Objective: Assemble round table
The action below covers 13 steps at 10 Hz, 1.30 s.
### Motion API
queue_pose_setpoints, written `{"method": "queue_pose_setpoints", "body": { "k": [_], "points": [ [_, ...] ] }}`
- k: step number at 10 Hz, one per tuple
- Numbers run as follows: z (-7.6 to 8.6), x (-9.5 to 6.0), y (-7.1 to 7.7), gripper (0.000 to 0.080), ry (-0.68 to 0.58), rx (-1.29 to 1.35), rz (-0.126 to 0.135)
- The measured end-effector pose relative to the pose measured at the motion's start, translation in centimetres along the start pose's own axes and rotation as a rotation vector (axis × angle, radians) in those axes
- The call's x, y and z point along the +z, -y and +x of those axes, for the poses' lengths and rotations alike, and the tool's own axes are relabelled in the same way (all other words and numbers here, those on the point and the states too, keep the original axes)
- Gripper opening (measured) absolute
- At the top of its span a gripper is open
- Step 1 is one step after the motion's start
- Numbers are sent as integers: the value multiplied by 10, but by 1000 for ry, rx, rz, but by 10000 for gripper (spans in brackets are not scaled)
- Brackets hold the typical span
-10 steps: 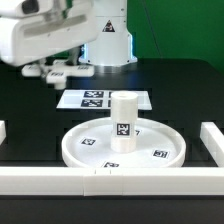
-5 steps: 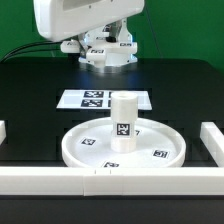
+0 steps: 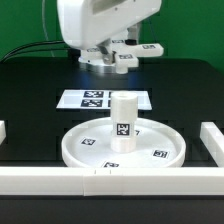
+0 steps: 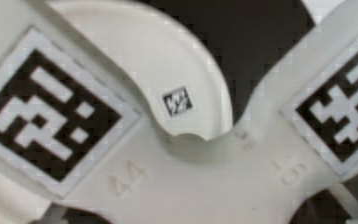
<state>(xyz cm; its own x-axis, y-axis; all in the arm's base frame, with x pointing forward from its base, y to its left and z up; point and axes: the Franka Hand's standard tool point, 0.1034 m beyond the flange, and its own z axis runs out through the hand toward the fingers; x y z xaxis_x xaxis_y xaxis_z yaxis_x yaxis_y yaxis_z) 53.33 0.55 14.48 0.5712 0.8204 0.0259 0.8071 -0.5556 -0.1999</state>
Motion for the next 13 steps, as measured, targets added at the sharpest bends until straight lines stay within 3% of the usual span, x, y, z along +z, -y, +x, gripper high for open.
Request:
{"method": "queue_pose_setpoints", "body": {
  "k": [4,7,10,11,12,13],
  "points": [
    [-2,2,-2,452,-1,-12,-1],
    [7,2,-22,452,-29,-128,-17],
    [8,4,-24,452,-26,-130,-17],
    [7,4,-27,452,-36,-173,-30],
    [3,4,-35,452,-64,-240,-63],
    [0,4,-39,452,-65,-259,-69]
  ]
}}
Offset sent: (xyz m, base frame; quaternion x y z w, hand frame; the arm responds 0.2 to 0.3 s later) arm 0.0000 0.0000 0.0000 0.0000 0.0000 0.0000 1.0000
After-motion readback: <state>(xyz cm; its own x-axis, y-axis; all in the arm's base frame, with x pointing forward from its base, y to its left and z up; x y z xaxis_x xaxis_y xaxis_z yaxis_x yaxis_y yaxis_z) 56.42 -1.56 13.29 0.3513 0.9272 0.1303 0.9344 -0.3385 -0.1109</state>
